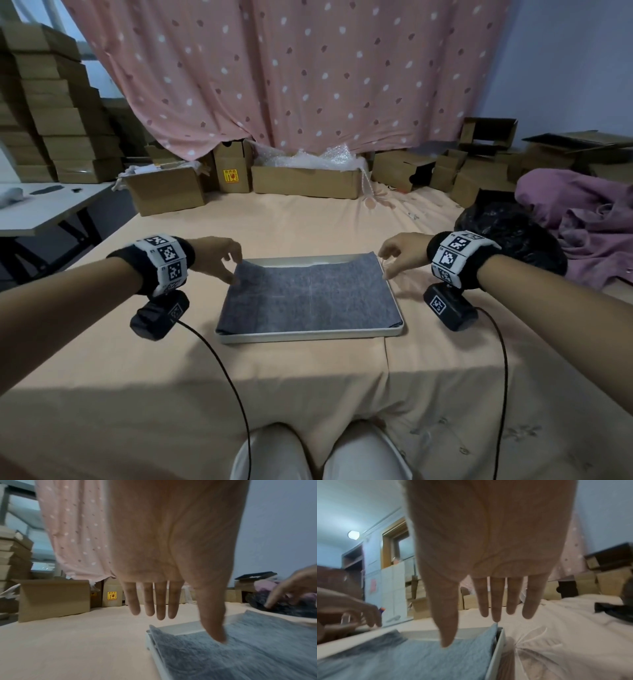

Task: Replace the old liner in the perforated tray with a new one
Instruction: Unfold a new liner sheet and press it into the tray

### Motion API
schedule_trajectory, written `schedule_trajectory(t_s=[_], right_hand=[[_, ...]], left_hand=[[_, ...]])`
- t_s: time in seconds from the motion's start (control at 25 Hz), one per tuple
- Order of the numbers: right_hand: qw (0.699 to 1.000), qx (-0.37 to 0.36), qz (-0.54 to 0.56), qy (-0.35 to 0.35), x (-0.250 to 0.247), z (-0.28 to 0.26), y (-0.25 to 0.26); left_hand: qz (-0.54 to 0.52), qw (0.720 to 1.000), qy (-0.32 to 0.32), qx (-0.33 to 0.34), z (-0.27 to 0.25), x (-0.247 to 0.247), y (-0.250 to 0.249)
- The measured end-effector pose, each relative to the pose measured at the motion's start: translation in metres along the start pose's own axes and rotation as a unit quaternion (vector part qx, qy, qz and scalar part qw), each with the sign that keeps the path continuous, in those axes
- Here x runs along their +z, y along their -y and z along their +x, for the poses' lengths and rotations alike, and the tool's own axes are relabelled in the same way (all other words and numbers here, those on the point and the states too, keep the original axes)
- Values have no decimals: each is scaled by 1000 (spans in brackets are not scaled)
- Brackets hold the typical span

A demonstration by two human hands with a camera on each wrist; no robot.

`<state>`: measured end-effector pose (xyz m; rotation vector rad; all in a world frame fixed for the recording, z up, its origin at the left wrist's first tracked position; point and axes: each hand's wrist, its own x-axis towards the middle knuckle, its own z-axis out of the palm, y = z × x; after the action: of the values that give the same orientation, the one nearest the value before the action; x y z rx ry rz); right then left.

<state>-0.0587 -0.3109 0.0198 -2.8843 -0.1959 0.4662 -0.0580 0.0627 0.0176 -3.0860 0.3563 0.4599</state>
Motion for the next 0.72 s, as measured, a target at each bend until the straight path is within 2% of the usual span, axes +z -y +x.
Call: schedule_trajectory(t_s=[0.08, 0.16, 0.2, 0.28, 0.48, 0.72], right_hand=[[997, -35, -68, 24, 3, 0, 5], [990, -36, -106, 88, 19, 4, 5], [985, -33, -134, 108, 29, 9, 4], [979, -32, -177, 100, 44, 16, -1], [974, -39, -193, 111, 42, 16, 9], [940, 17, -328, 96, 49, 20, 17]], left_hand=[[56, 996, 64, 33, 4, 7, -6], [134, 983, 123, 36, 10, 29, -12], [171, 977, 127, 29, 12, 39, -13], [202, 971, 125, 7, 13, 47, -12], [246, 960, 135, -23, 24, 44, -16], [297, 947, 109, -44, 28, 52, -26]])
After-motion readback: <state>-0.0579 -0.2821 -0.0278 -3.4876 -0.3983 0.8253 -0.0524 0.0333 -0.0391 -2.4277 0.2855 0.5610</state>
